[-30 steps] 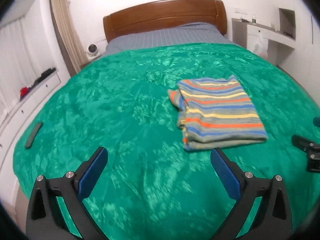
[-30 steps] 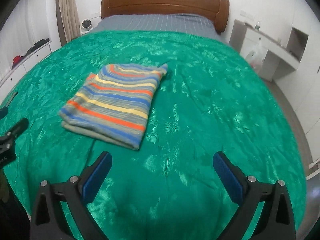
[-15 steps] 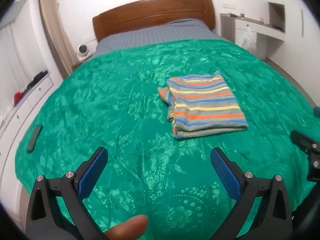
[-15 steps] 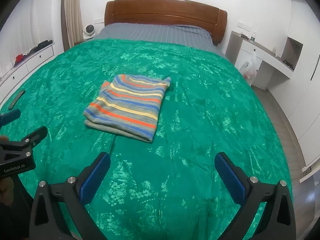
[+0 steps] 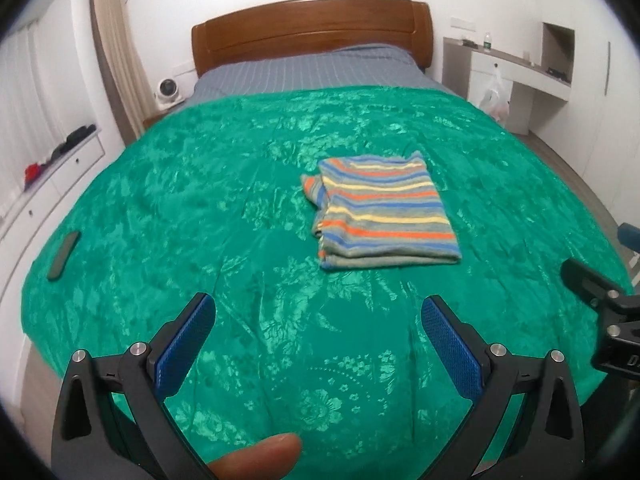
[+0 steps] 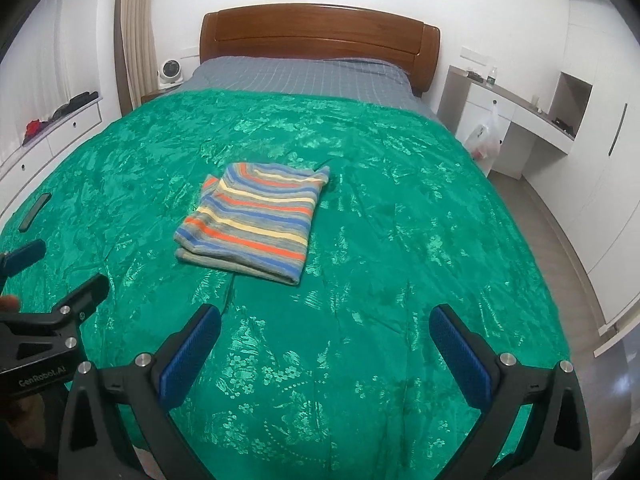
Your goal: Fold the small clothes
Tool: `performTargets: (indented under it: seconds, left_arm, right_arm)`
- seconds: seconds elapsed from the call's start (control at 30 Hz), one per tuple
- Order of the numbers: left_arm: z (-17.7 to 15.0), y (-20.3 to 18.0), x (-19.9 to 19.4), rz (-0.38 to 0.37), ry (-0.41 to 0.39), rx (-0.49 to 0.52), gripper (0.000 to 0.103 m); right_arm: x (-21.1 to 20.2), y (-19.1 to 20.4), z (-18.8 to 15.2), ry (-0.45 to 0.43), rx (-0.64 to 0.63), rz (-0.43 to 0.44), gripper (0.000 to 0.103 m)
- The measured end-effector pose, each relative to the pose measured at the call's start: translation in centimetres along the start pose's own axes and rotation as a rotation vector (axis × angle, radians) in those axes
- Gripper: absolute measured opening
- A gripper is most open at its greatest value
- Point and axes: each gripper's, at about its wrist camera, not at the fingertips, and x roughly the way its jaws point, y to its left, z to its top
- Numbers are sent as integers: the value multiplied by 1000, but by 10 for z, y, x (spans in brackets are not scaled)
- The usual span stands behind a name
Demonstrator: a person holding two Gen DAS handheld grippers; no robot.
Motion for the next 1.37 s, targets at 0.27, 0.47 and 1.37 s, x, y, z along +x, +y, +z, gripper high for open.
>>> performTargets:
  seconds: [0.27,0.47,1.37]
  left_arm:
    - [3,0,-6,-29,20,-9,103]
    - [9,-6,-16,-15,-2,21,103]
    - [8,0,-18,14,41,-33,103]
  right_arm:
    - [-8,-1,1,-4,10,20,103]
    - [-16,0,1,-12,9,24,103]
    - [-23,2,1,18,14,64,103]
